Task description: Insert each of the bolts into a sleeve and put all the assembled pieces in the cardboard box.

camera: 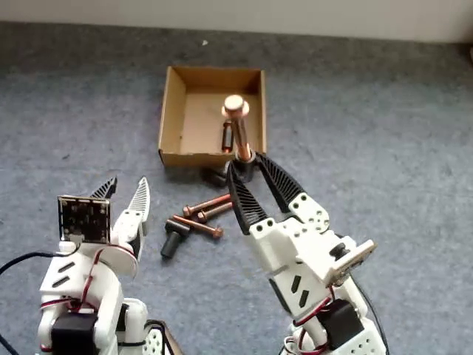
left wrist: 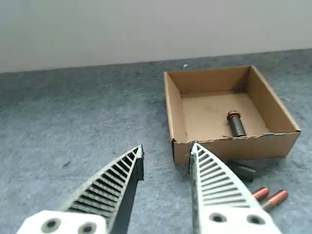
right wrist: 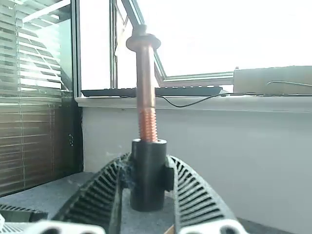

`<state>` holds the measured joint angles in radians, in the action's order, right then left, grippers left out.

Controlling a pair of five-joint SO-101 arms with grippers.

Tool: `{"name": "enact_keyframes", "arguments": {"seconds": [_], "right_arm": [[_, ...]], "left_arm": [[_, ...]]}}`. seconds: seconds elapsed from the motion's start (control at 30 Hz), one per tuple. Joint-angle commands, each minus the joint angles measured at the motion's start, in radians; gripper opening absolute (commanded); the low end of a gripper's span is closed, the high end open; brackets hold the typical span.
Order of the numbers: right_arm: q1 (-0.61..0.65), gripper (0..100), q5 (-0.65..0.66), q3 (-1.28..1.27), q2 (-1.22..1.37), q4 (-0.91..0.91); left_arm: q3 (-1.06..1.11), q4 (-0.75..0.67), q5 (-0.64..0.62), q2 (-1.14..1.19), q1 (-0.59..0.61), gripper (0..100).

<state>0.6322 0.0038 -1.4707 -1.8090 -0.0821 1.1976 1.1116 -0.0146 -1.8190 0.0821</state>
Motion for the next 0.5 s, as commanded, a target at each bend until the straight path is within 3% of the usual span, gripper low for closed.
{"name": "enact_keyframes", "arguments": {"seconds": [0.0, 0.27, 0.47], "right_arm": [[-0.015, 0.5, 0.011, -0.005, -0.027, 0.077], [-0.015, 0.5, 0.011, -0.004, -0.025, 0.156], [-0.025, 0.5, 0.005, -0.013, 0.062, 0.153]], "left_arm": [[0.077, -0.006, 0.008, -0.004, 0.117, 18], [0.216, -0.003, 0.012, -0.004, 0.242, 18], [0.312, 0.000, 0.106, -0.004, 0.291, 18]]}}
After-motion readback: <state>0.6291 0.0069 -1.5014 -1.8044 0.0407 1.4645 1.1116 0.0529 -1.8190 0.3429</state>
